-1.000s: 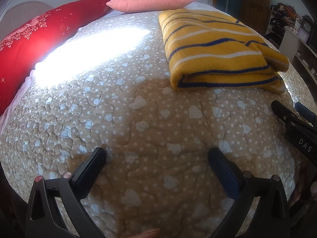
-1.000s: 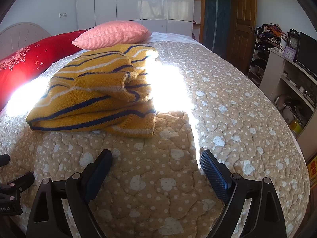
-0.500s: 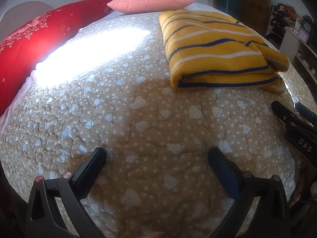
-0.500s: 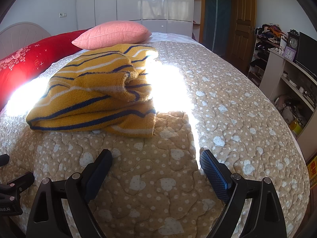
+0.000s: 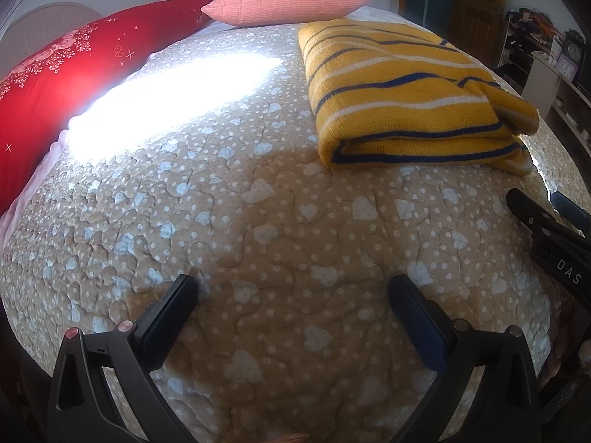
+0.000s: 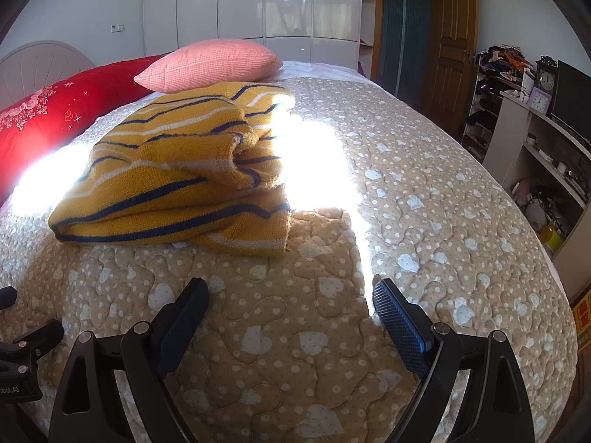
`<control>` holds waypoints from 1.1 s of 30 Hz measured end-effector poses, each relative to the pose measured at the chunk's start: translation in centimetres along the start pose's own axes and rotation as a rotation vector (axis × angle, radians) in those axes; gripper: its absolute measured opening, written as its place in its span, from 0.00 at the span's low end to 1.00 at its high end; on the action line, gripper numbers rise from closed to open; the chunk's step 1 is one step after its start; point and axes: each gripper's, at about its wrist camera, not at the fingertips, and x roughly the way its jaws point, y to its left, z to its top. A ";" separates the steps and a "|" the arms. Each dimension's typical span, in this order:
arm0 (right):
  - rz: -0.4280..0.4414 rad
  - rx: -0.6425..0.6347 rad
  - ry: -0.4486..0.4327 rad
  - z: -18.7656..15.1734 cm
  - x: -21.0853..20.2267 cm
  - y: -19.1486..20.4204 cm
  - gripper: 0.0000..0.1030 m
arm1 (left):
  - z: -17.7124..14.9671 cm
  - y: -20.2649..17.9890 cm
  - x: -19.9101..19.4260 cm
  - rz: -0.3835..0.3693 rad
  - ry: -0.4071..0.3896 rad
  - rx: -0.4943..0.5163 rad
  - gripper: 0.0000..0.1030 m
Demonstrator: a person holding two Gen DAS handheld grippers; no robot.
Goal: Fold small clothes
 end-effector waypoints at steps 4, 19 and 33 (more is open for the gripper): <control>0.000 -0.001 0.000 0.0 0.0 0.0 0.91 | 0.0 0.0 0.0 0.001 -0.001 -0.001 1.00; 0.000 -0.002 -0.001 -0.1 0.0 0.1 0.91 | -0.1 -0.4 -0.2 0.011 -0.010 -0.008 1.00; 0.000 -0.003 -0.002 -0.1 0.0 0.1 0.91 | -0.4 -1.0 -0.3 0.023 -0.022 -0.018 1.00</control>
